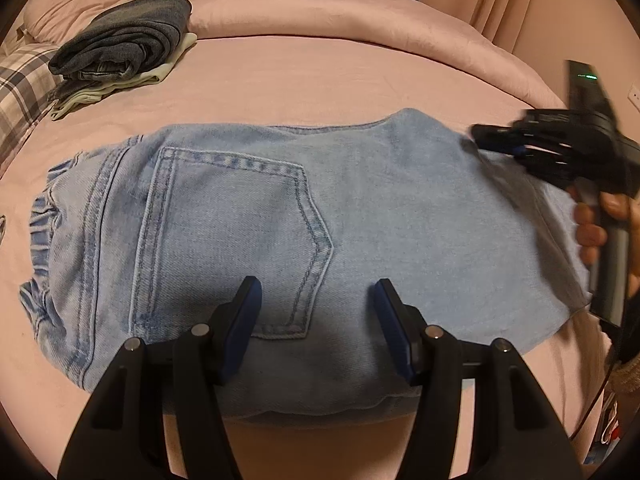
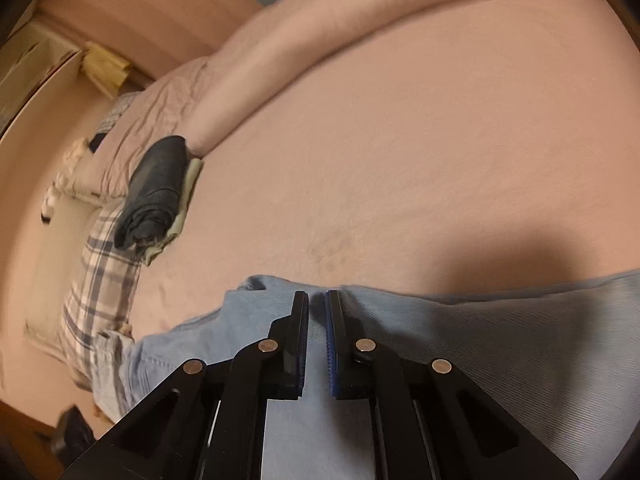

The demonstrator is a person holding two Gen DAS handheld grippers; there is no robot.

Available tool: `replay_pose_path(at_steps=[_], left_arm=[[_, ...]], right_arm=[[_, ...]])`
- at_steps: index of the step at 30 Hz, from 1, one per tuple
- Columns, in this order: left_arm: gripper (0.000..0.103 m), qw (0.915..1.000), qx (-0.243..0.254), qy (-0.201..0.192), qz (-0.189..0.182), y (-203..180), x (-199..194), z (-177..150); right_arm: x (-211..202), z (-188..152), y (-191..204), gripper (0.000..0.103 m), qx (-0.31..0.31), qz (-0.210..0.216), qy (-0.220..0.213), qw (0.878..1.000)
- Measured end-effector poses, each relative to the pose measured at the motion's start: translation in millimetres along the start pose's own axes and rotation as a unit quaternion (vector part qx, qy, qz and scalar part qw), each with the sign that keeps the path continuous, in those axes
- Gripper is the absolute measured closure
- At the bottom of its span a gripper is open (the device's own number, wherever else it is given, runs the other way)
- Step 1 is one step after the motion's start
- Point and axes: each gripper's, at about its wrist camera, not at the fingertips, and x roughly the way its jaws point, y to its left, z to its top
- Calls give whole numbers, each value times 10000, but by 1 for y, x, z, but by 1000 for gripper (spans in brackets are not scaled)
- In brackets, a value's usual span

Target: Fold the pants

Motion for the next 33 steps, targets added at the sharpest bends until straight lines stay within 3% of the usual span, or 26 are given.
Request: replay_pose_path(at_steps=[4, 7, 10, 14, 17, 21, 26, 28, 31, 33], left_arm=[[41, 10000, 5, 0, 21, -1, 1, 0], [38, 10000, 40, 0, 76, -2, 3, 1], [37, 9998, 85, -7, 160, -4, 4, 1], [37, 9997, 96, 31, 212, -4, 5, 1], [37, 9995, 144, 45, 287, -5, 4, -1], [37, 9986, 239, 93, 462, -10, 1, -3], [37, 9989, 287, 91, 352, -18, -10, -6], [37, 9992, 308, 103, 219, -24, -13, -6], [37, 9994, 338, 88, 30, -38, -17, -6], [37, 9992, 370, 116, -122, -48, -17, -5]], right_arm=[[-34, -13, -4, 96, -183, -40, -128, 9997], [-42, -33, -2, 96, -413, -118, 70, 9990], [-45, -66, 9, 96, -923, -157, 351, 9950], [-34, -123, 34, 96, -1718, -263, 980, 9799], [-47, -155, 40, 96, -2115, -432, 731, 9737], [-61, -160, 23, 96, -1708, -244, 1023, 9797], [-108, -152, -10, 91, -1054, -161, 254, 9940], [-128, -144, -35, 73, -515, -129, -115, 9985], [-162, -134, -77, 69, 346, -297, -730, 9963], [-185, -134, -108, 69, 990, -437, -1144, 9875]])
